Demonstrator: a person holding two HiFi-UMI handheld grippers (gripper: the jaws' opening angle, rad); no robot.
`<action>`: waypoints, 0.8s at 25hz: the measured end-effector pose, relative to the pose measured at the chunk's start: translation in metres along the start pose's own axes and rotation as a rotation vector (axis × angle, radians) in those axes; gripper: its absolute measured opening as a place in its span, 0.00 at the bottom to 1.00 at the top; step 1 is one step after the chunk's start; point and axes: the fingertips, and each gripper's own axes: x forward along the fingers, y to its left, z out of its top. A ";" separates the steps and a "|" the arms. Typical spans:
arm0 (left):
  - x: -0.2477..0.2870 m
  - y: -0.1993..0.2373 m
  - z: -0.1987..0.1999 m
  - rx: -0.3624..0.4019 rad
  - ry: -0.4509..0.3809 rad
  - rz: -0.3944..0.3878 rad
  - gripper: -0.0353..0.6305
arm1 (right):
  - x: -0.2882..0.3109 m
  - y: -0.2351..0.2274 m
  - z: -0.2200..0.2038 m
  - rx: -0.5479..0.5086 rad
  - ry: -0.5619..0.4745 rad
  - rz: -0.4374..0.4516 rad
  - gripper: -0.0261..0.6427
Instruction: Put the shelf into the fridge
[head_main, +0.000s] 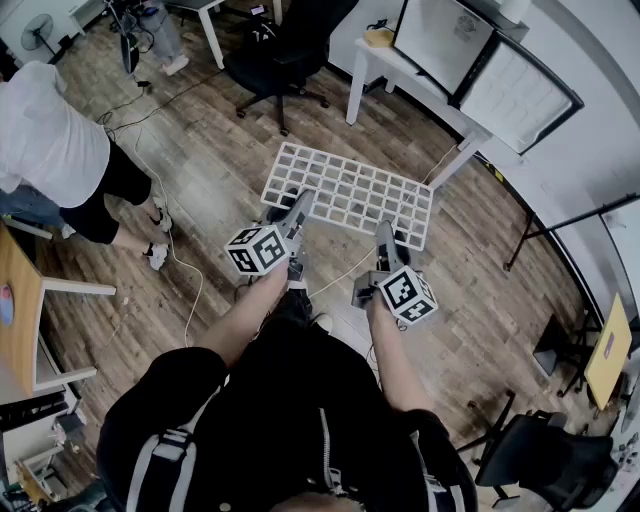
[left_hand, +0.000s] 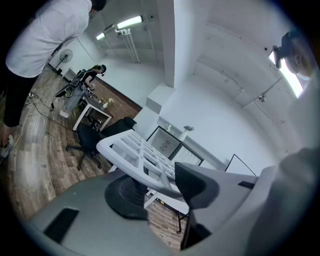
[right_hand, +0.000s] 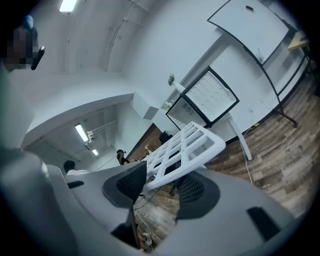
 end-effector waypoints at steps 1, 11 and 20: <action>-0.002 0.000 0.000 -0.001 0.000 -0.001 0.33 | -0.002 -0.001 -0.004 0.008 0.007 0.005 0.33; -0.008 -0.011 -0.004 -0.007 0.000 -0.018 0.33 | -0.014 -0.002 -0.002 0.004 -0.006 0.016 0.33; -0.001 -0.019 -0.014 -0.003 0.003 -0.013 0.33 | -0.018 -0.017 0.003 0.033 -0.004 0.016 0.33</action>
